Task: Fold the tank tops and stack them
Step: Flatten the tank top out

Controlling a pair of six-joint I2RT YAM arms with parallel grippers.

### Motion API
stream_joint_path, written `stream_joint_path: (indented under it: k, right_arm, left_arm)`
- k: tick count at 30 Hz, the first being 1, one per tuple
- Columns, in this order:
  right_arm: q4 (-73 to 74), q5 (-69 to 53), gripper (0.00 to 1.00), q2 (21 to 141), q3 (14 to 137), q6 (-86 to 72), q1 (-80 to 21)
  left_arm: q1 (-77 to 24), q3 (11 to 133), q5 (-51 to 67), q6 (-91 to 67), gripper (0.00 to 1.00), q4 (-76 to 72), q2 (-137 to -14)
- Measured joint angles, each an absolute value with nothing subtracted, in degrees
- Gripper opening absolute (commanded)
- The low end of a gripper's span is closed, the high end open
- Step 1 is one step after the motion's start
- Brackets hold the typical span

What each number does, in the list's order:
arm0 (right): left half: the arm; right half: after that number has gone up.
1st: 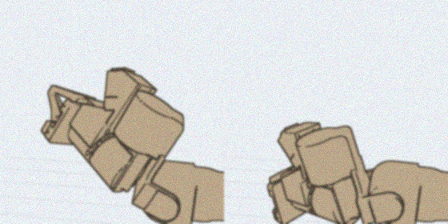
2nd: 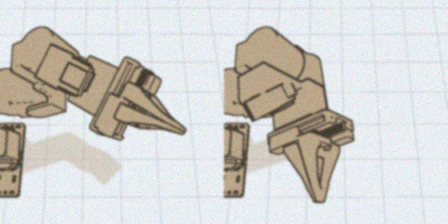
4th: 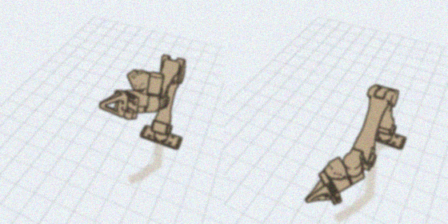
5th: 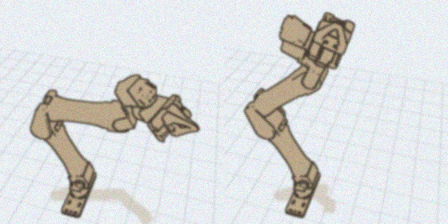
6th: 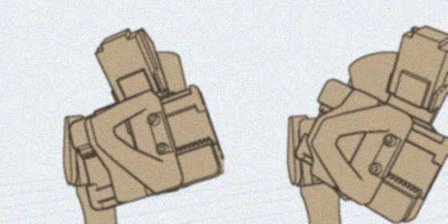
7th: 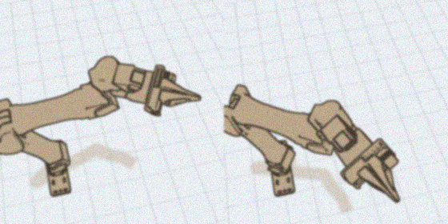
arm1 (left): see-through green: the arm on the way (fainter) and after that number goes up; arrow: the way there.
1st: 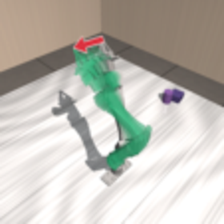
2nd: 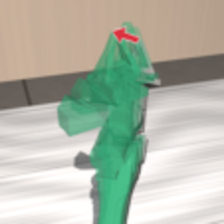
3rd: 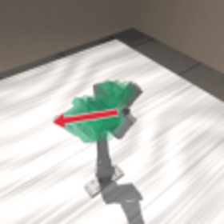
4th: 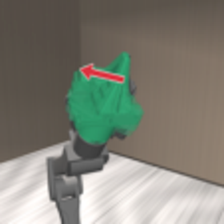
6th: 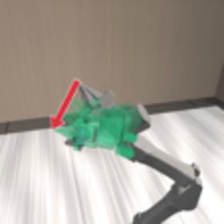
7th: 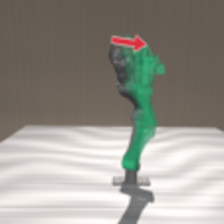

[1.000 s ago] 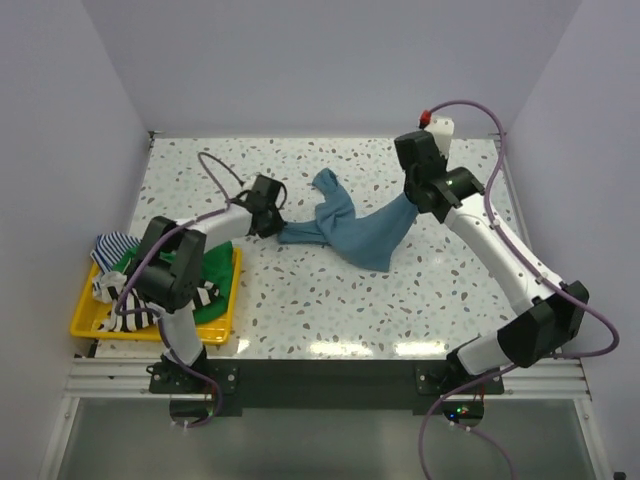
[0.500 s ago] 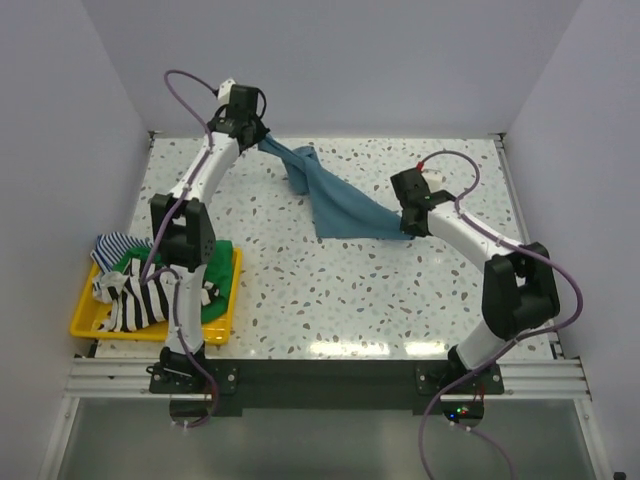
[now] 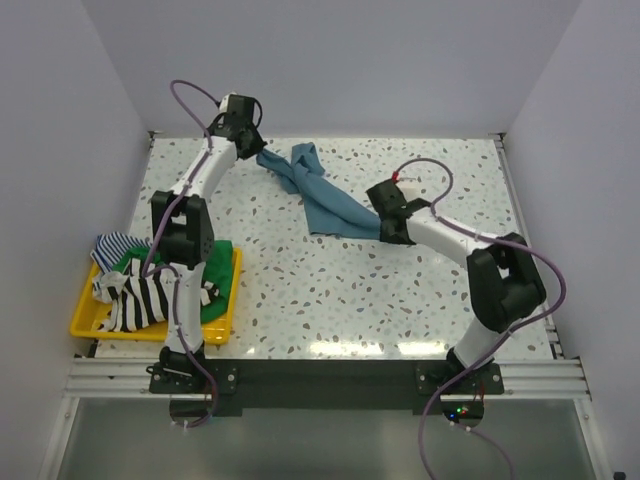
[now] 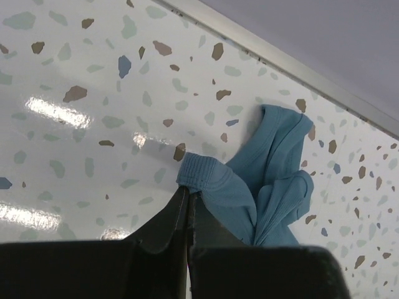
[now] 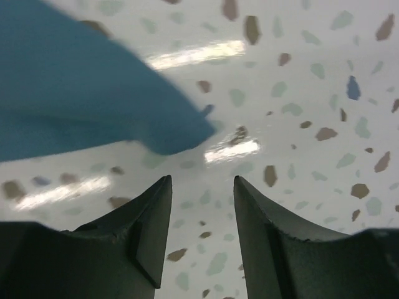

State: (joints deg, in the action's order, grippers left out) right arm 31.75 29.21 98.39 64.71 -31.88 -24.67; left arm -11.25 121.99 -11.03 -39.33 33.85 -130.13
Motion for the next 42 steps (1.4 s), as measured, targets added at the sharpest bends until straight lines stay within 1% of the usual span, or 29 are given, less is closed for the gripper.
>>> stream_joint_path:
  k: [3,4,5,7,9,13,14,17,19,21,22,23,25,29,33,36,42]
  right_arm:
    - [31.0,31.0,0.47,97.3,67.2,-30.6,-33.3]
    - [30.2,31.2,0.46,97.6,69.5,-29.6,-37.9]
    - [29.8,31.4,0.46,98.0,70.7,-29.1,-39.6]
    - [28.5,31.2,0.46,101.3,76.0,-27.3,-44.7]
    - [26.3,30.6,0.47,105.4,80.4,-25.6,-47.4]
    - [24.9,30.5,0.54,115.1,87.8,-21.8,-49.2]
    - [24.7,30.5,0.57,117.5,89.2,-21.0,-49.2]
    - [25.1,30.8,0.6,123.0,92.7,-18.8,-48.9]
    - [25.6,31.0,0.59,125.6,95.0,-17.6,-48.8]
    - [25.6,31.4,0.5,127.9,97.2,-16.6,-48.7]
    - [25.8,32.0,0.4,128.7,98.2,-16.2,-48.7]
    - [26.2,32.6,0.19,129.2,99.1,-15.7,-48.7]
    - [26.6,34.3,0.0,129.8,100.4,-14.9,-48.7]
    - [28.0,37.4,0.0,129.4,101.2,-14.2,-48.6]
    - [32.1,39.9,0.0,125.1,101.2,-13.9,-48.1]
    - [35.2,41.3,0.0,117.6,101.2,-13.9,-47.3]
    - [38.5,43.6,0.0,98.1,102.0,-14.3,-43.1]
  left_arm:
    - [-11.1,120.1,-10.6,-39.3,0.0,34.1,-130.2]
    - [-11.1,120.1,-10.6,-39.3,0.0,34.2,-130.2]
    - [-11.1,120.1,-10.6,-39.2,0.02,34.0,-130.3]
    - [-11.1,120.1,-10.4,-39.0,0.04,33.8,-130.3]
    - [-11.0,120.0,-10.1,-38.4,0.04,33.6,-130.3]
    - [-10.9,118.8,-10.0,-38.0,0.03,32.8,-130.2]
    - [-10.9,118.4,-10.0,-37.8,0.03,32.7,-130.2]
    - [-10.8,117.5,-10.0,-37.7,0.02,32.4,-130.1]
    - [-10.7,116.9,-9.8,-37.6,0.02,32.3,-130.1]
    - [-10.4,116.3,-9.7,-37.5,0.02,32.2,-130.1]
    - [-10.3,116.2,-9.7,-37.4,0.02,32.2,-130.1]
    - [-10.2,116.1,-9.6,-37.2,0.02,32.2,-130.1]
    - [-10.0,115.7,-9.6,-36.9,0.02,32.2,-129.8]
    - [-9.3,115.1,-9.5,-36.6,0.01,32.2,-128.9]
    - [-8.4,114.3,-9.4,-36.2,0.0,32.2,-126.8]
    - [-7.5,114.3,-9.4,-36.1,0.0,32.1,-125.2]
    - [-4.9,111.7,-9.5,-35.9,0.0,31.6,-121.1]
